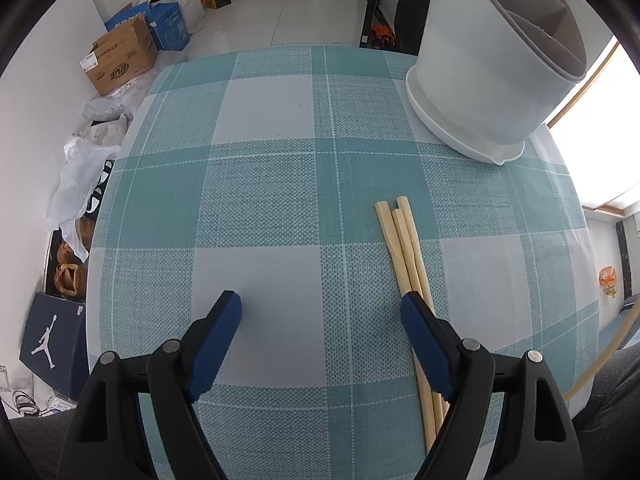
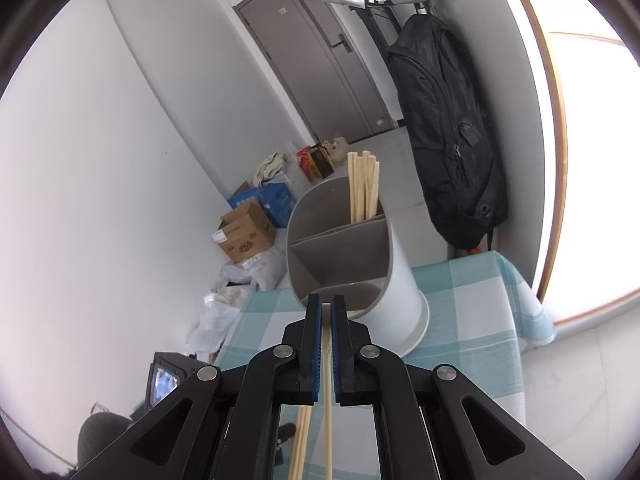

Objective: Organize utensils
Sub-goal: 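Grasp one chopstick with the left gripper while the right gripper holds its bundle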

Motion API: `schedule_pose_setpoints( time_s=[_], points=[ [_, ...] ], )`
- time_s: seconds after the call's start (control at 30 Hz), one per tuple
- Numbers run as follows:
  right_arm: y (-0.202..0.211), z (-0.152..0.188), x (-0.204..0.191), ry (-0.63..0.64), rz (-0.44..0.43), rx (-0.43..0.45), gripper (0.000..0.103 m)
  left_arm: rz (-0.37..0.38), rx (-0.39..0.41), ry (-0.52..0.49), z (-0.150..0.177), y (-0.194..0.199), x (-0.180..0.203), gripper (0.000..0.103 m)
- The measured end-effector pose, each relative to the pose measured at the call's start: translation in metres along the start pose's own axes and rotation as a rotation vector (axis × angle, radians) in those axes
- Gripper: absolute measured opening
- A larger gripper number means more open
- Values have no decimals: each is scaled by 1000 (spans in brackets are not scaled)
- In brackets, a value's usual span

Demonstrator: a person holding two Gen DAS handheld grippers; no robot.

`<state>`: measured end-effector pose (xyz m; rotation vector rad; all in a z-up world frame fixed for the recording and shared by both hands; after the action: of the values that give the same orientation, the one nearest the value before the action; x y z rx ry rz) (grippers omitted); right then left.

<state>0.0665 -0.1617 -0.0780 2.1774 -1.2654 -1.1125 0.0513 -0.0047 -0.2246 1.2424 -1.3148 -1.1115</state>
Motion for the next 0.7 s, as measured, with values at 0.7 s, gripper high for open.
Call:
schedule_pose_setpoints(
  time_s=[0.7],
  points=[
    [10,-1,4,-14,-14,10,4,-92,-44,-70,-6,-8,13,83]
  ],
)
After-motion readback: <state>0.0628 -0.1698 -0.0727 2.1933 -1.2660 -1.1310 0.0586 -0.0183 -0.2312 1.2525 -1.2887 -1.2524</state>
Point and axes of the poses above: each gripper's, at about its wrist camera, not at the fingertips, and y roughly against the way its jaws point, x to its right, z to its underside, the point moved 9 cm from there along -y, roughly the way its jaws point, and after that the axes turned 11 degrees about -x, right-handed, at the moved point
